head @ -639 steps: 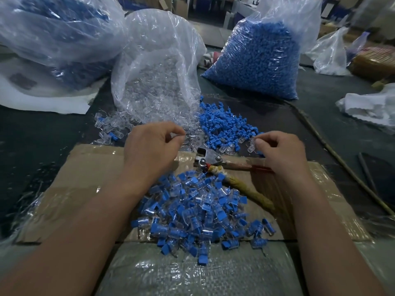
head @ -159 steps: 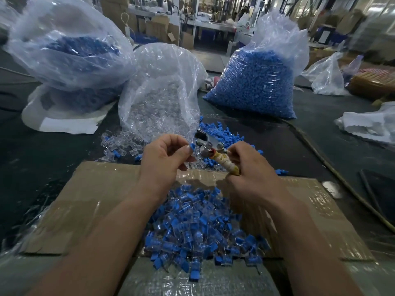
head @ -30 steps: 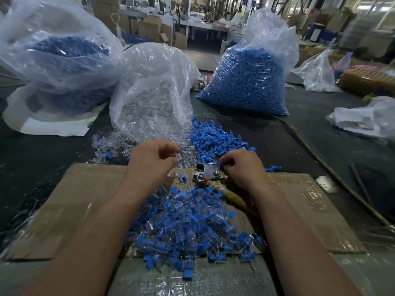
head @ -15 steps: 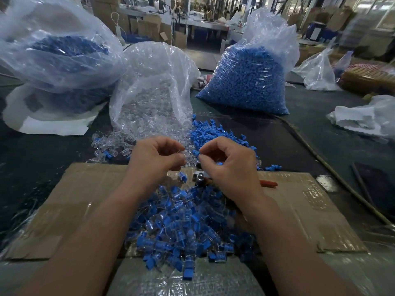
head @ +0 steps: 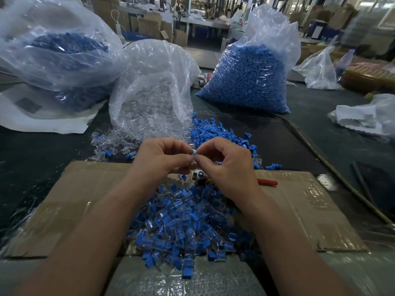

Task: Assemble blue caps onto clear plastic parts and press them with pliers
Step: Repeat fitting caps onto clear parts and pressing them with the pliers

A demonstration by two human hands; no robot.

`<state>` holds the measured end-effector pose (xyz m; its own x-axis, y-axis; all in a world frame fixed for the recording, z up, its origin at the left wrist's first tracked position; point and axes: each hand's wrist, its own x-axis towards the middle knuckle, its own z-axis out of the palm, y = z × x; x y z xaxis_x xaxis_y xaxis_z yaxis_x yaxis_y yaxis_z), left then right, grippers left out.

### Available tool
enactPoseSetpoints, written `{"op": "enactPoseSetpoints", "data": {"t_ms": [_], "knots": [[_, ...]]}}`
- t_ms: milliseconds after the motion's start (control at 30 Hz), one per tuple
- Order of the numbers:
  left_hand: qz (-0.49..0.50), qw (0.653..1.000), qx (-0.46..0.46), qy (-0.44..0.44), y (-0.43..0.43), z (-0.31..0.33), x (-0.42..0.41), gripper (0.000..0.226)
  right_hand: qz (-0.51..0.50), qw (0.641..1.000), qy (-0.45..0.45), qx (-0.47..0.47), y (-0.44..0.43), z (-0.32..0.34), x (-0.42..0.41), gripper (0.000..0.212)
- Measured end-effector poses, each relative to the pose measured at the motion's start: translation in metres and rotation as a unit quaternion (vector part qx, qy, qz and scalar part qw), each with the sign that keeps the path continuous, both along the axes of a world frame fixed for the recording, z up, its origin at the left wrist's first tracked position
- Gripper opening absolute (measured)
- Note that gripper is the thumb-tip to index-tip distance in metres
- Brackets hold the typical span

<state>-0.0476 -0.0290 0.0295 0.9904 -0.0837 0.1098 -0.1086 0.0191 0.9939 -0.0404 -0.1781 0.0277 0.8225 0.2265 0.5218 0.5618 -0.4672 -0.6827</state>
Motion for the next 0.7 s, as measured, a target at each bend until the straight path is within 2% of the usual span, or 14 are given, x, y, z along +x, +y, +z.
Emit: {"op": "enactPoseSetpoints", "data": {"t_ms": [67, 167, 700], "knots": [[-0.005, 1.0, -0.013, 0.011, 0.0001, -0.0001, 0.0004, 0.011, 0.011, 1.0, 0.018, -0.006, -0.0024, 0.0002, 0.0016, 0.014], [-0.008, 0.999, -0.028, 0.025, 0.0011, -0.0005, 0.0012, 0.008, 0.03, 0.998, 0.057, 0.008, -0.0048, -0.0007, 0.0036, 0.021], [-0.023, 0.993, -0.093, 0.067, 0.0028, -0.0017, 0.0041, 0.008, 0.055, 0.993, 0.091, 0.054, -0.0048, -0.001, 0.0055, 0.021]]}}
